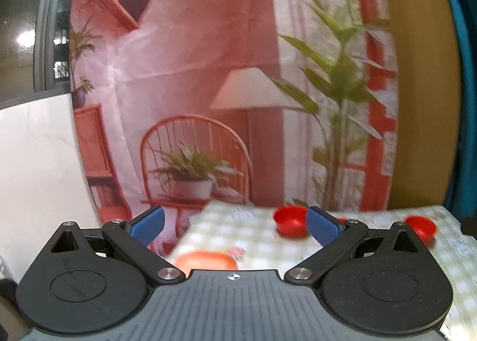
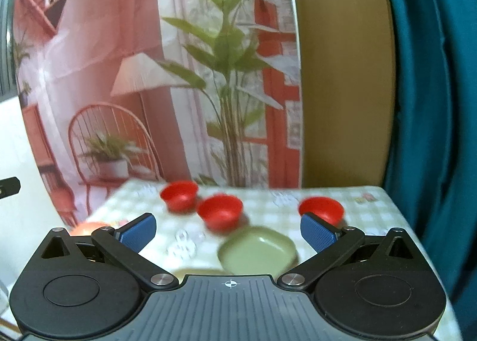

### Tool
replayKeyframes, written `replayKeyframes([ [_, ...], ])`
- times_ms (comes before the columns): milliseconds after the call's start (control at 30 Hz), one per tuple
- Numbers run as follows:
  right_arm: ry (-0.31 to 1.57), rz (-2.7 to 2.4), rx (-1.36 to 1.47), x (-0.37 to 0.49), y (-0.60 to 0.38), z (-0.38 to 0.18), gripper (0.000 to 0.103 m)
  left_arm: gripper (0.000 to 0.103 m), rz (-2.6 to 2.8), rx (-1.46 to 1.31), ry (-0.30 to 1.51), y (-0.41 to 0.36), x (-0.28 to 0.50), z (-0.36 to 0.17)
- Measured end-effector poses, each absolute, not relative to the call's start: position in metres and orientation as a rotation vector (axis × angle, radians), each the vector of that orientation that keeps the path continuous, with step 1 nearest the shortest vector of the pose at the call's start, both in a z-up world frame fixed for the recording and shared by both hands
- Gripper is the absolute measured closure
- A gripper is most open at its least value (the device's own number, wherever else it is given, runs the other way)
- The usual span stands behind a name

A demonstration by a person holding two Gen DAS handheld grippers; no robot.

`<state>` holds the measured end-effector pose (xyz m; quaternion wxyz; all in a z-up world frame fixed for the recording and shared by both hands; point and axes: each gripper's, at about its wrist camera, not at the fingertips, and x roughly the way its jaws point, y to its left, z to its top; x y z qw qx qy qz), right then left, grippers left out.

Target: Organize plates and bowls

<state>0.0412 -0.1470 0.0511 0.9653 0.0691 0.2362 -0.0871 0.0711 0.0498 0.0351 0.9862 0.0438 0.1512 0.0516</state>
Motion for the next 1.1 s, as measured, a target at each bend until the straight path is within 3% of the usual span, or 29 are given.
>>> replayKeyframes([
  [467,0.563,-0.005,0.095,0.182,-0.065,0.021,0.001,0.001,0.161,0.087,0.366,0.14,0.178,0.034],
  [667,0.624,0.087,0.081,0.242,-0.011,-0.016,0.015,0.002,0.204,0.053,0.422,0.194,0.219,0.008],
  [1100,0.887,0.182,0.079,0.325,0.081,-0.122,0.04,0.021,0.137,-0.031,0.717,0.261,0.287,-0.123],
])
